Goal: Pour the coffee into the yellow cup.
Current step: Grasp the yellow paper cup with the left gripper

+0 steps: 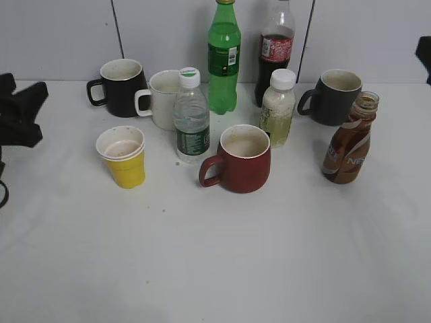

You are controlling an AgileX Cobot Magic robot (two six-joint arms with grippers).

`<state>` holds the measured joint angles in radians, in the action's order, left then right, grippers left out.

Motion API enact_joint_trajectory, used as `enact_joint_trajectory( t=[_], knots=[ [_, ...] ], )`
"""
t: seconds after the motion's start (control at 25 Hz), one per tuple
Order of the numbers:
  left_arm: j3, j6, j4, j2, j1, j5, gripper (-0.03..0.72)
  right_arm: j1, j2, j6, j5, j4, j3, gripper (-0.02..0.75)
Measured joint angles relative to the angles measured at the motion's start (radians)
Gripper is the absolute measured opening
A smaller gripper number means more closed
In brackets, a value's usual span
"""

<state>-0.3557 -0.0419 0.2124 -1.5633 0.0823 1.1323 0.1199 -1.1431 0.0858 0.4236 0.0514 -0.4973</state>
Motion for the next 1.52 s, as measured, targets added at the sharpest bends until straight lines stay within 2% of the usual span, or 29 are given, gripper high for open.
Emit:
enact_joint_trajectory(
  t=[0.08, 0.36, 0.76, 0.92, 1.08, 1.52],
  knots=[
    [0.006, 0.000, 0.055, -0.057, 0.000, 0.019, 0.417, 0.031, -0.058, -0.001, 0.044, -0.019, 0.000, 0.585],
    [0.054, -0.001, 0.111, -0.205, 0.000, 0.067, 0.417, 0.132, -0.208, -0.015, 0.212, -0.035, 0.050, 0.586],
    [0.035, -0.003, 0.223, -0.397, 0.000, 0.073, 0.428, 0.139, -0.447, -0.018, 0.599, 0.010, 0.220, 0.586],
    [-0.020, -0.003, 0.278, -0.456, 0.000, 0.076, 0.560, 0.139, -0.559, -0.026, 0.731, 0.027, 0.225, 0.585],
    [-0.064, -0.003, 0.335, -0.489, 0.000, 0.076, 0.609, 0.139, -0.661, -0.054, 0.773, 0.038, 0.225, 0.585],
    [-0.172, -0.032, 0.461, -0.536, 0.000, 0.078, 0.615, 0.139, -0.750, -0.107, 0.785, 0.042, 0.226, 0.586]
  ],
)
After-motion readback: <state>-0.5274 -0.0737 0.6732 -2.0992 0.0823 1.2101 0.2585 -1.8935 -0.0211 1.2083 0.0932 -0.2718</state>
